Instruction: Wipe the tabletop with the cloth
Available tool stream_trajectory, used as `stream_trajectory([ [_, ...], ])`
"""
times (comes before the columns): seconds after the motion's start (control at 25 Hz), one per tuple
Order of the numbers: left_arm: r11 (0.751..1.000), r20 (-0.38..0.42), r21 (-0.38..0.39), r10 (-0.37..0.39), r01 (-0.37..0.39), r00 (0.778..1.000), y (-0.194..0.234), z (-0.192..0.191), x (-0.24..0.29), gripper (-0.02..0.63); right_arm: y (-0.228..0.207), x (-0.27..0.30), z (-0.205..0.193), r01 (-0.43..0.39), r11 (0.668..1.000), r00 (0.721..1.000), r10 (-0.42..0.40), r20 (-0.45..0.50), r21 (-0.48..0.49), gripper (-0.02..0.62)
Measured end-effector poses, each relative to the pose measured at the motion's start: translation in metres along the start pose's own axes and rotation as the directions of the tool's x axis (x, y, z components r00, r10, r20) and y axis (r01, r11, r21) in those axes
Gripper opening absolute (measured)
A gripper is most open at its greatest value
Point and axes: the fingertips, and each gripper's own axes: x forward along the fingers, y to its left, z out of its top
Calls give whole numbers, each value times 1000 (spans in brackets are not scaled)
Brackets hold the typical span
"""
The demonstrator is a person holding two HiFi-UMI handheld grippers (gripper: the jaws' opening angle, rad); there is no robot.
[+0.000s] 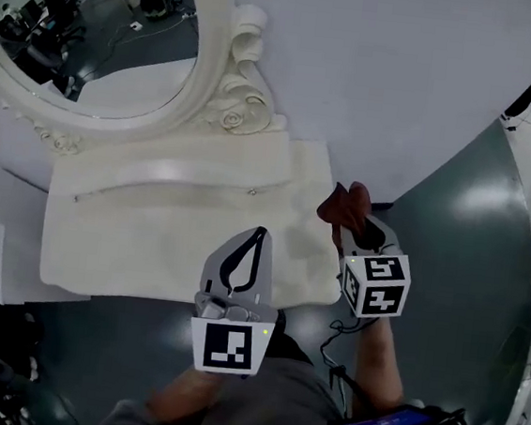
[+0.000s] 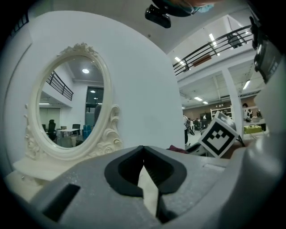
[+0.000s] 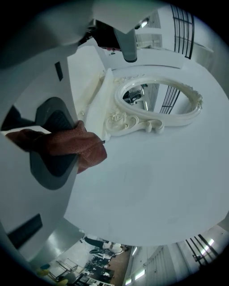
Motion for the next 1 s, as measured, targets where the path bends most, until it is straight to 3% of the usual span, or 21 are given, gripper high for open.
stream_trajectory([
  [0.32,980,-35,-64,187,-189,982,117,-34,-94,14,159,30,21,-163,980,987,161,-26,-116,80],
  [0.6,933,-93,-89,341,-349,935,209,-77,-185,14,305,54,6,-315,931,949,305,-81,-183,80],
  [1.0,889,-183,-89,429,-450,884,279,-141,-262,14,434,84,-54,-434,881,896,400,-194,-190,80],
])
